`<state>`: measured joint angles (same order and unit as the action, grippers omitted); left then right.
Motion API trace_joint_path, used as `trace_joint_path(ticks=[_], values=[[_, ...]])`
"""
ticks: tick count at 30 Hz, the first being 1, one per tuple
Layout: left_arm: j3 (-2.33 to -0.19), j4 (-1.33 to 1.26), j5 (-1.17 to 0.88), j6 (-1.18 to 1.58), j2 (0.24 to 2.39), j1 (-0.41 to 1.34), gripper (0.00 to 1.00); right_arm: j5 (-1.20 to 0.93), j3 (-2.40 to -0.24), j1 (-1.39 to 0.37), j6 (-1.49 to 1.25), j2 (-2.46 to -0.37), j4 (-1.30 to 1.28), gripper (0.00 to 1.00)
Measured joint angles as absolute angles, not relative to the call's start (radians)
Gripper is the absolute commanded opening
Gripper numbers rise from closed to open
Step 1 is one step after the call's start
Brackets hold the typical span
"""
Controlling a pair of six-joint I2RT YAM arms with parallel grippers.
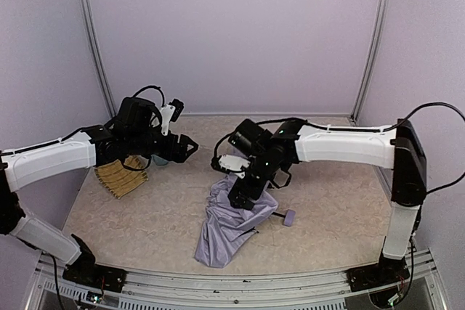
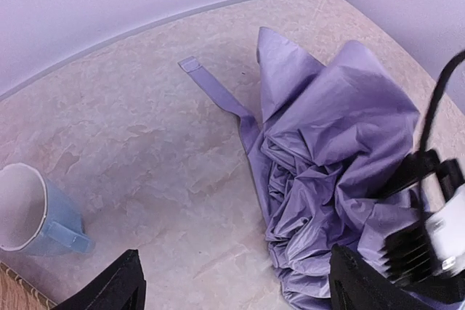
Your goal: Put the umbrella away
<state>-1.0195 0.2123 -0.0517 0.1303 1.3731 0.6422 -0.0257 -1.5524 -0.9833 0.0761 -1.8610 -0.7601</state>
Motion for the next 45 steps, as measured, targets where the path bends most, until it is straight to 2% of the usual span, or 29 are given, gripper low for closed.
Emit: trace_joint_path(ticks=[4,6,10,13,15,23,29,35,40,45], values=[[-0.997,0.210,-0.052,0.130,1.347,0.634,0.85,-0.035,-1.563,-1.006,0.159,-2.042,-0.763,1.00],[-0.992,0.210,-0.053,0.130,1.348,0.634,0.85,-0.020,-1.584,-1.006,0.180,-2.099,-0.760,0.96],[-0.989,0.210,-0.064,0.129,1.349,0.634,0.85,0.012,-1.692,-1.005,0.200,-2.201,-0.773,0.75],[-0.989,0.209,-0.068,0.126,1.349,0.634,0.85,0.025,-1.728,-1.005,0.201,-2.226,-0.764,0.54],[-0.987,0.208,-0.070,0.125,1.349,0.634,0.85,0.028,-1.726,-1.003,0.200,-2.227,-0.759,0.43],[-0.986,0.204,-0.060,0.118,1.348,0.634,0.84,0.015,-1.712,-0.989,0.186,-2.203,-0.741,0.27],[-0.982,0.187,0.001,0.126,1.288,0.627,0.85,-0.075,-1.615,-0.928,0.159,-2.045,-0.632,0.08],[-0.968,0.142,0.090,0.129,1.147,0.623,0.85,-0.120,-1.476,-0.833,0.125,-1.784,-0.356,0.00],[-0.968,0.116,0.138,0.130,1.104,0.622,0.85,-0.143,-1.372,-0.769,0.083,-1.641,0.004,0.00],[-0.967,0.119,0.147,0.140,1.111,0.622,0.85,-0.167,-1.173,-0.763,0.046,-1.510,0.409,0.00]])
